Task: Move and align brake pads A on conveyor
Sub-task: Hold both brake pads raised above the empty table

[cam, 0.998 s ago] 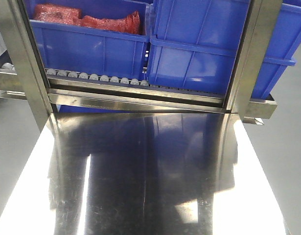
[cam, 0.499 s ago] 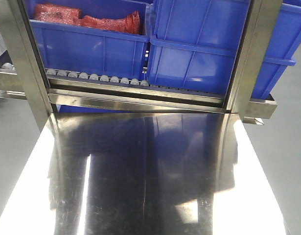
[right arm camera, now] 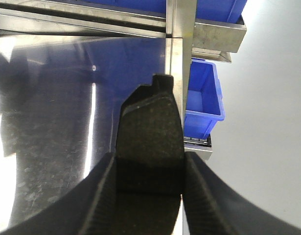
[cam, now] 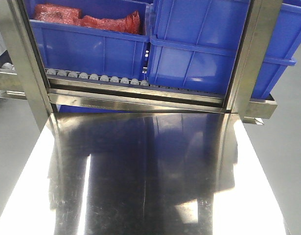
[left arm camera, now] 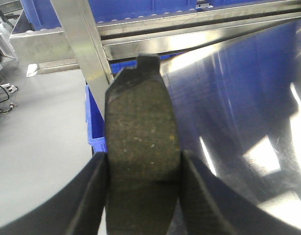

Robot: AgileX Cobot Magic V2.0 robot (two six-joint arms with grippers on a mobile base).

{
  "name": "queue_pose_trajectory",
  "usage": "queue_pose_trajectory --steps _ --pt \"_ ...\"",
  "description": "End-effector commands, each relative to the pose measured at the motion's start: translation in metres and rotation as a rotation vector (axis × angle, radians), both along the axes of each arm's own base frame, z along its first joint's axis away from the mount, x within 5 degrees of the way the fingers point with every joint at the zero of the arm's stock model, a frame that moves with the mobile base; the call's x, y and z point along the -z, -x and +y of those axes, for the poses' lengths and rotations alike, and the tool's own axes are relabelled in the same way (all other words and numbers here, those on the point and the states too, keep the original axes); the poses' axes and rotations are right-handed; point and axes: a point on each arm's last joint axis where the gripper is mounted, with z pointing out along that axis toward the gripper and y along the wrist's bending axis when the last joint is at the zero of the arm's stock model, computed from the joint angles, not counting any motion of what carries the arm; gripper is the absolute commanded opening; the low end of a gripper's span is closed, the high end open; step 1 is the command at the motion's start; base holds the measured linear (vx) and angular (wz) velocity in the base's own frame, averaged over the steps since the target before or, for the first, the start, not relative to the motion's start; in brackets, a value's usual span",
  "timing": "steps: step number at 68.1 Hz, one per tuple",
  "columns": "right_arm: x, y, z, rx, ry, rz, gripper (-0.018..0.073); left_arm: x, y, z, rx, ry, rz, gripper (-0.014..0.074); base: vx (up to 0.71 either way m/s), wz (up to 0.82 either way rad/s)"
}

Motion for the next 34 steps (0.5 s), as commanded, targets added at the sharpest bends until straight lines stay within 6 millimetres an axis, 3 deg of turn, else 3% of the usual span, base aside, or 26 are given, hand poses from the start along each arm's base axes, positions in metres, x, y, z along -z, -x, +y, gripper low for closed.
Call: queue_pose_trajectory --steps 1,34 --pt "-0.0155 -0.0037 -0.0007 0.011 0.000 -0.108 -0.0012 -0.0163 -0.0023 -0.0017 0.019 0.013 -0.109 -0.0006 0.00 0.00" --pt "-0.0154 -0.0037 -0.0007 0.011 0.000 -0.107 -0.0012 -0.0163 -0.0023 -0.0017 0.019 0.013 -0.109 -0.0006 0.00 0.00"
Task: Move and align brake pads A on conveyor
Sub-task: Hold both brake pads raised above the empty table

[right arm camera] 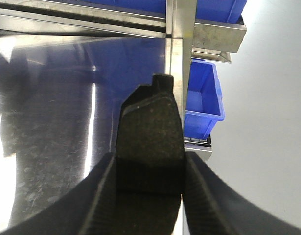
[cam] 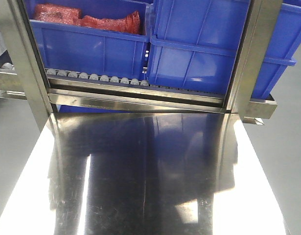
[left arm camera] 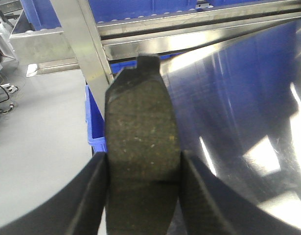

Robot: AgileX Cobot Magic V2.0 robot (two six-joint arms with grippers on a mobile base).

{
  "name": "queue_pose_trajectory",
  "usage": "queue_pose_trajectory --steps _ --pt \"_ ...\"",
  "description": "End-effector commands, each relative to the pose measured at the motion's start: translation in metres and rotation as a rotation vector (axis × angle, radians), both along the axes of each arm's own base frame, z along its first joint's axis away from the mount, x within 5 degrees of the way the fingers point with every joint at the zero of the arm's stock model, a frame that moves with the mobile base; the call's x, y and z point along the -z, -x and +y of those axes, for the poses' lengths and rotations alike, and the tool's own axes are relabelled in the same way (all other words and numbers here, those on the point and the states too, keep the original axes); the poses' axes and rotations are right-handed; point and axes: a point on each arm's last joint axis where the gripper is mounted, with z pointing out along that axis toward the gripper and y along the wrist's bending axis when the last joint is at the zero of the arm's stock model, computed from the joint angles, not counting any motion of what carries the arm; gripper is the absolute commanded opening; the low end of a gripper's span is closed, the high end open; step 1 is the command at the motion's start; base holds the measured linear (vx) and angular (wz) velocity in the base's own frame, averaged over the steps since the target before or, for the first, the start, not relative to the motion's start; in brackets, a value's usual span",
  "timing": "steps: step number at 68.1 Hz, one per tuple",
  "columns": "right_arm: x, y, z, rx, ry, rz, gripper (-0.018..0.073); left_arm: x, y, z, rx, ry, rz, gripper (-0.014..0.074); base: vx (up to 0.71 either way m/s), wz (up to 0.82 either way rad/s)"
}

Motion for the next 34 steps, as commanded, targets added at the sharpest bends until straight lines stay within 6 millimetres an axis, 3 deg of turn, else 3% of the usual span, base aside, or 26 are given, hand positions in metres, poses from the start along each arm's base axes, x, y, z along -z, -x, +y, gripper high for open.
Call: queue_pose_trajectory --steps 1,34 --pt "-0.0154 -0.0037 -0.0007 0.011 0.000 -0.107 -0.0012 -0.0163 -0.0023 -0.0017 0.019 0.013 -0.109 -0.0006 0.00 0.00" --pt "-0.0155 -0.0037 -0.0007 0.011 0.000 -0.108 -0.0012 -0.0163 -0.0023 -0.0017 0.019 0.013 -0.109 -0.0006 0.00 0.00"
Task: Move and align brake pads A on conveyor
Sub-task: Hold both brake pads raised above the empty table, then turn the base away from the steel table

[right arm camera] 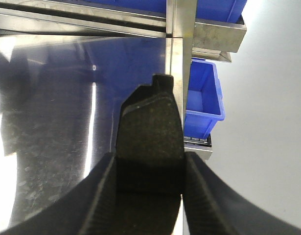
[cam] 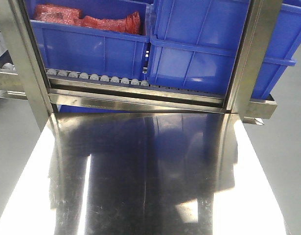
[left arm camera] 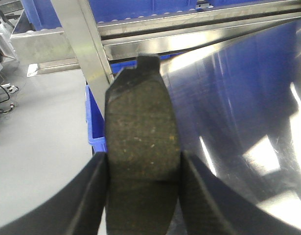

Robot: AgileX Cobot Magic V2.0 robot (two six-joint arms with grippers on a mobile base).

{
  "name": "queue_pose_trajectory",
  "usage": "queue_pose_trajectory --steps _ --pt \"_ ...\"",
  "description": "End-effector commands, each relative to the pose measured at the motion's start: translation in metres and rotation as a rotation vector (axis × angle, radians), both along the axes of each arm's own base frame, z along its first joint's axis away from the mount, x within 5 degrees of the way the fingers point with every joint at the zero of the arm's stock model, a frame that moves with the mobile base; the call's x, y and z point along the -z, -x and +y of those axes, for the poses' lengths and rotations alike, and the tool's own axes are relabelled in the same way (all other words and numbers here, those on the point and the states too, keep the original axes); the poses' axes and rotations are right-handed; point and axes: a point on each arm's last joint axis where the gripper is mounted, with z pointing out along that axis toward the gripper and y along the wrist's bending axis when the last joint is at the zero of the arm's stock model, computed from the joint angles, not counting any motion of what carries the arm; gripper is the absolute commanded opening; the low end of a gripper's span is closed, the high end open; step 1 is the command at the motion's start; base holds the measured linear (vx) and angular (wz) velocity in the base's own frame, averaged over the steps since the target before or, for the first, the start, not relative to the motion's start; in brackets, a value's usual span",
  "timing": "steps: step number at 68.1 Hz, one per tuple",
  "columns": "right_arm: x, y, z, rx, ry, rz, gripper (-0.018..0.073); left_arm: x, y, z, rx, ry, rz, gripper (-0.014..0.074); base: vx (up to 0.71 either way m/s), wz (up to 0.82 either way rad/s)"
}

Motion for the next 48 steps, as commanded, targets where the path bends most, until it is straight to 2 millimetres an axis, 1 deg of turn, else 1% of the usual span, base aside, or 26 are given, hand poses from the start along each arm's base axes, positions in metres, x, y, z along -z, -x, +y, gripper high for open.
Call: queue_pose_trajectory --steps 1,26,48 --pt "-0.0158 -0.0036 -0.0007 0.011 0.000 -0.109 -0.0012 -0.0163 -0.0023 -0.0017 0.019 0.013 -0.109 -0.0006 0.00 0.01" --pt "-0.0157 -0.0036 -0.0007 0.011 0.000 -0.108 -0.0012 -0.0163 -0.0023 -0.0017 0.019 0.013 -0.109 -0.0006 -0.05 0.06" --pt "-0.0157 -0.0036 -0.0007 0.011 0.000 -0.107 -0.0012 -0.0163 -0.0023 -0.0017 0.019 0.013 -0.109 -0.0006 -0.13 0.29"
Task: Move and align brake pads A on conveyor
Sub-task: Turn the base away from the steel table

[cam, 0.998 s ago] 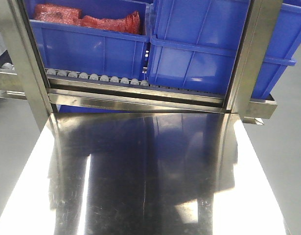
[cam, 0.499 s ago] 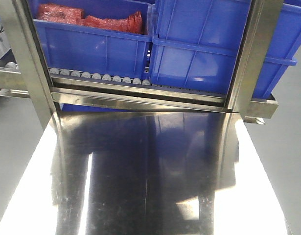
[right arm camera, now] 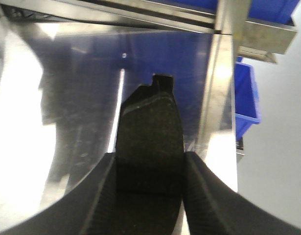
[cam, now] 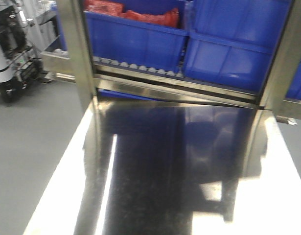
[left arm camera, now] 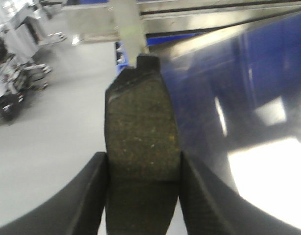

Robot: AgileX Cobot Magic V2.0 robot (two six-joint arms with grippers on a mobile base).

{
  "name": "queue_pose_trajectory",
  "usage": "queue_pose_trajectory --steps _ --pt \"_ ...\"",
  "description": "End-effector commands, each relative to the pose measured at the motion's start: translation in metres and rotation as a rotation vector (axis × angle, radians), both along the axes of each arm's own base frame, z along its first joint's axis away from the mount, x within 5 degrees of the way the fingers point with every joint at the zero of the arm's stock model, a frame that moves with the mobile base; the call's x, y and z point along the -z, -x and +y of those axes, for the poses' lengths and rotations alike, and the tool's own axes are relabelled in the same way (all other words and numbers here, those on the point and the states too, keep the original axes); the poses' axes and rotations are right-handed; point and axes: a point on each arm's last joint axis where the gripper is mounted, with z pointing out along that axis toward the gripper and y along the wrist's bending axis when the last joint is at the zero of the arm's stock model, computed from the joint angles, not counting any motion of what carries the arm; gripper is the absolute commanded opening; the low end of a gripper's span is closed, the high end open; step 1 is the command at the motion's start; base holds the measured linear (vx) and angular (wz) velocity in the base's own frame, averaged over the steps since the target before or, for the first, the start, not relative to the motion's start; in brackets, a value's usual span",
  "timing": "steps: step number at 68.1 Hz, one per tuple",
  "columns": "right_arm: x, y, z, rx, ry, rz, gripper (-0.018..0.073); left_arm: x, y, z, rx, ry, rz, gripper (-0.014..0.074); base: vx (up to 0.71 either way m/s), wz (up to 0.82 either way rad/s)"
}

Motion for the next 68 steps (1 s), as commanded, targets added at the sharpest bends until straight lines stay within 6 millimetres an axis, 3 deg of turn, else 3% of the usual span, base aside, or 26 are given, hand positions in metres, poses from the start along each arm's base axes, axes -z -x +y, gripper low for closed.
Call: queue_pose_trajectory --steps 1,68 --pt "-0.0157 -0.0036 -0.0007 0.011 0.000 -0.107 -0.0012 -0.0163 -0.0023 -0.0017 0.019 0.013 -0.109 -0.0006 -0.15 0.41" --pt "-0.0140 -0.0028 -0.0005 0.009 0.001 -0.087 -0.0012 -0.0163 -0.0023 -0.0017 0.019 0.013 -0.109 -0.0006 -0.20 0.52"
